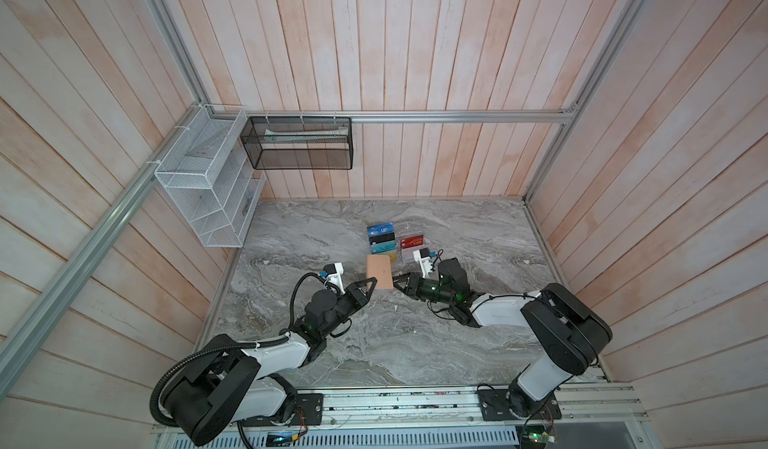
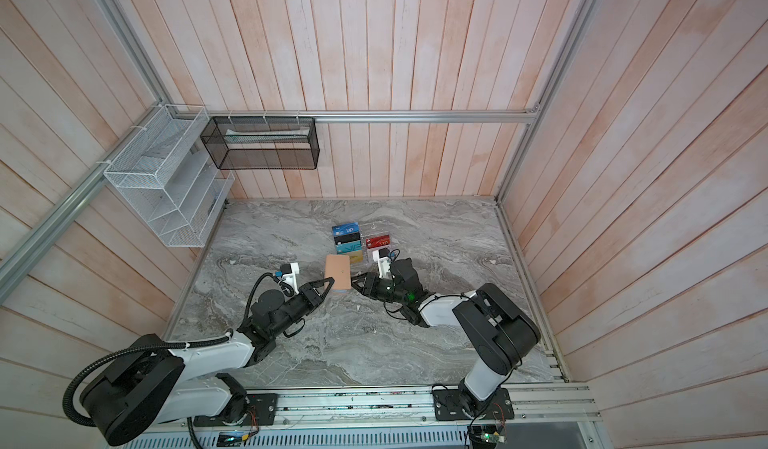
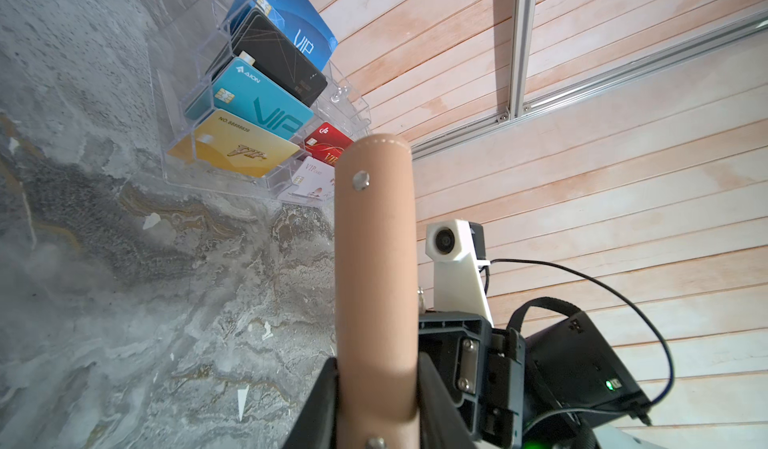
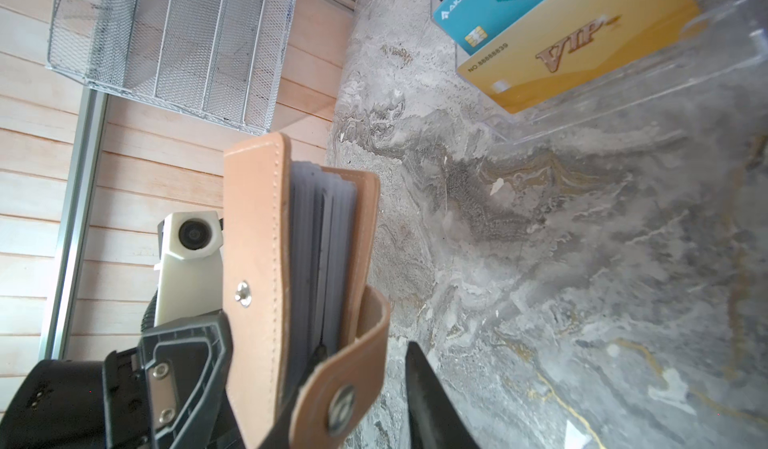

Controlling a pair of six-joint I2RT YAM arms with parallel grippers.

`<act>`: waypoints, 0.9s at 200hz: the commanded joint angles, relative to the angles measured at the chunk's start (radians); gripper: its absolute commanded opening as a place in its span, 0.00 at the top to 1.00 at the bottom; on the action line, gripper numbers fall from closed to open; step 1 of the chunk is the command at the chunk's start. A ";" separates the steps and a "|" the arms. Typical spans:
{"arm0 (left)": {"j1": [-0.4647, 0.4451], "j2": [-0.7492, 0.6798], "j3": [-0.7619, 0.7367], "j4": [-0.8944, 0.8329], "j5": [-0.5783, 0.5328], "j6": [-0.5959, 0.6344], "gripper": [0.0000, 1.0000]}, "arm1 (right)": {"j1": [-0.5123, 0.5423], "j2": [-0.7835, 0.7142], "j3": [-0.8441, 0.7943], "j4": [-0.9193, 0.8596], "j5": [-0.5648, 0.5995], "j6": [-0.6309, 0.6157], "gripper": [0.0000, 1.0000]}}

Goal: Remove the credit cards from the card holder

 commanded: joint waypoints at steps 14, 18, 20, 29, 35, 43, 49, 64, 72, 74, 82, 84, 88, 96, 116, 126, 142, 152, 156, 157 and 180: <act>-0.004 0.006 -0.012 0.108 0.038 -0.018 1.00 | -0.012 0.031 -0.040 0.151 -0.018 0.061 0.75; -0.004 0.007 -0.012 0.107 0.038 -0.020 1.00 | -0.015 0.031 -0.044 0.158 -0.019 0.064 0.77; -0.003 0.007 -0.014 0.110 0.038 -0.020 1.00 | -0.015 0.032 -0.045 0.161 -0.019 0.066 0.78; -0.005 0.010 -0.017 0.115 0.037 -0.021 1.00 | -0.019 0.035 -0.046 0.162 -0.022 0.067 0.81; -0.006 0.012 -0.018 0.116 0.035 -0.023 1.00 | -0.018 0.036 -0.046 0.159 -0.023 0.063 0.83; -0.009 0.016 -0.018 0.119 0.035 -0.022 1.00 | -0.019 0.036 -0.044 0.145 -0.018 0.054 0.84; -0.011 0.020 -0.018 0.123 0.035 -0.024 1.00 | -0.019 0.035 -0.041 0.129 -0.012 0.048 0.86; -0.016 0.037 -0.022 0.141 0.032 -0.030 1.00 | -0.020 0.034 -0.037 0.101 -0.002 0.035 0.91; -0.020 0.047 -0.022 0.150 0.030 -0.032 1.00 | -0.020 0.034 -0.036 0.086 0.006 0.028 0.94; -0.022 0.049 -0.022 0.152 0.030 -0.033 1.00 | -0.020 0.034 -0.037 0.083 0.009 0.026 0.94; -0.026 0.059 -0.020 0.157 0.029 -0.035 1.00 | -0.020 0.034 -0.035 0.063 0.018 0.017 0.97; -0.027 0.062 -0.019 0.158 0.029 -0.036 1.00 | -0.020 0.034 -0.035 0.056 0.021 0.016 0.98; -0.029 0.068 -0.018 0.161 0.029 -0.035 1.00 | -0.019 0.034 -0.034 0.044 0.027 0.010 1.00; -0.038 0.083 -0.013 0.162 0.029 -0.036 1.00 | -0.020 0.032 -0.033 0.016 0.040 -0.001 1.00; -0.062 0.114 -0.004 0.161 0.012 -0.028 1.00 | -0.020 0.030 -0.036 -0.022 0.064 -0.019 1.00; -0.077 0.124 0.003 0.153 -0.003 -0.024 1.00 | -0.018 0.028 -0.040 -0.033 0.072 -0.026 1.00; -0.097 0.141 0.016 0.138 -0.021 -0.014 1.00 | -0.019 0.022 -0.046 -0.055 0.090 -0.037 1.00; -0.104 0.149 0.021 0.128 -0.029 -0.012 1.00 | -0.020 0.015 -0.050 -0.074 0.109 -0.047 1.00; -0.106 0.152 0.022 0.127 -0.031 -0.011 1.00 | -0.020 0.011 -0.050 -0.090 0.117 -0.052 1.00; -0.106 0.153 0.023 0.125 -0.032 -0.010 1.00 | -0.019 0.010 -0.051 -0.093 0.120 -0.054 1.00; -0.109 0.178 0.040 0.080 -0.043 -0.012 1.00 | -0.019 -0.017 -0.058 -0.160 0.167 -0.081 1.00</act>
